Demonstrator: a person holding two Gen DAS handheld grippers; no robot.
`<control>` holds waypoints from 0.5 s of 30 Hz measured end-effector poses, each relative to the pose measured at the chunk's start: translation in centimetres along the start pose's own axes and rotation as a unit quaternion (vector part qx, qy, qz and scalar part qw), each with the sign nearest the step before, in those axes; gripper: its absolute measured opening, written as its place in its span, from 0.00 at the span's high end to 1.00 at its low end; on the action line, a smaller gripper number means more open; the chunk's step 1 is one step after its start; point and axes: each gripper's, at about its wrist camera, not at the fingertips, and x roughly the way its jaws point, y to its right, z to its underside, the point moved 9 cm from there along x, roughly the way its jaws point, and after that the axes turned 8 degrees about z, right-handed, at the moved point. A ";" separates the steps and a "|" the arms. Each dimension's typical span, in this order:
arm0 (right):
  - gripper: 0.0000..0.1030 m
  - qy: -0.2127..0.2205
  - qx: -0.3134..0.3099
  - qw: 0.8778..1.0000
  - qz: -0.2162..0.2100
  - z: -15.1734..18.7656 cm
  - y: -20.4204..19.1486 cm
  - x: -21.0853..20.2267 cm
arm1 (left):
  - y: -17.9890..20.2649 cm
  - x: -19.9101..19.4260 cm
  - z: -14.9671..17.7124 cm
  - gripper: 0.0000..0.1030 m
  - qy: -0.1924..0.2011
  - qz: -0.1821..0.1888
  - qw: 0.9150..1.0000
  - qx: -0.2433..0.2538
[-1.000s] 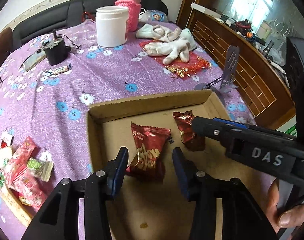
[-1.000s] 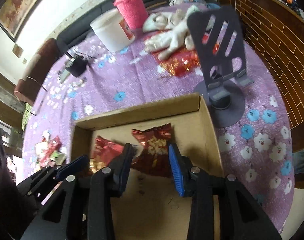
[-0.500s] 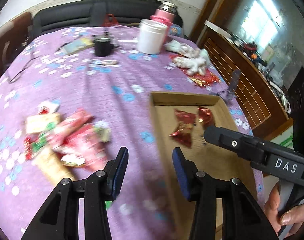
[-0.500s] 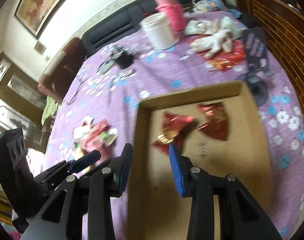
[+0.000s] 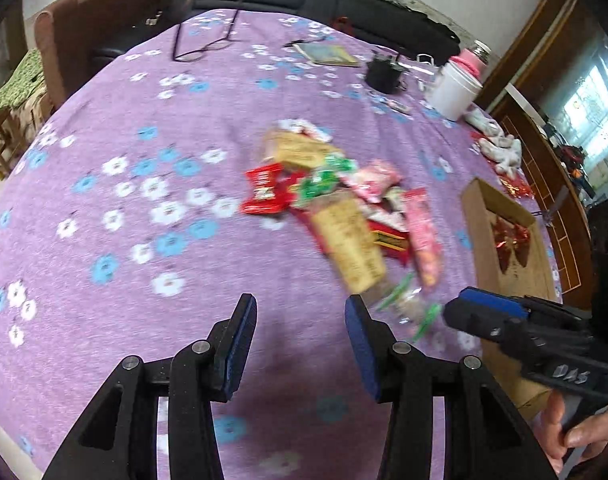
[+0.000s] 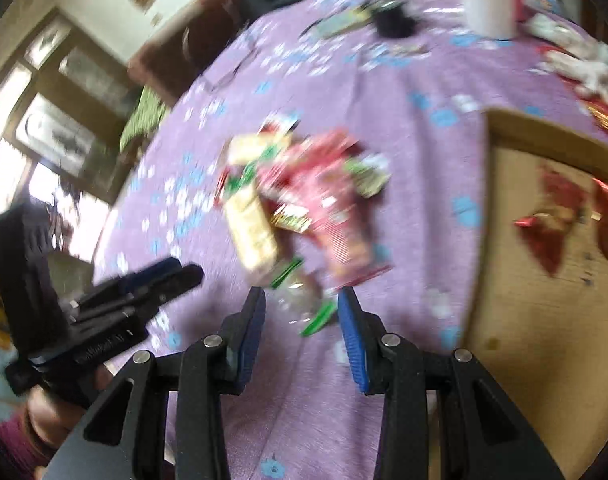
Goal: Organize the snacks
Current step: 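Grasp the yellow wafer bar with the left gripper while the right grasps the green-zip bag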
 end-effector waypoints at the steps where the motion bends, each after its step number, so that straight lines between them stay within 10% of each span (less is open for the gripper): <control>1: 0.65 -0.002 -0.011 1.000 0.008 0.0 -0.4 0.5 | -0.4 -0.2 0.1 0.53 0.001 -0.002 1.000 -0.001; 15: 0.75 -0.019 -0.104 0.991 0.084 0.9 -2.1 3.5 | -1.3 -0.6 -0.7 0.53 -0.006 0.018 1.000 0.005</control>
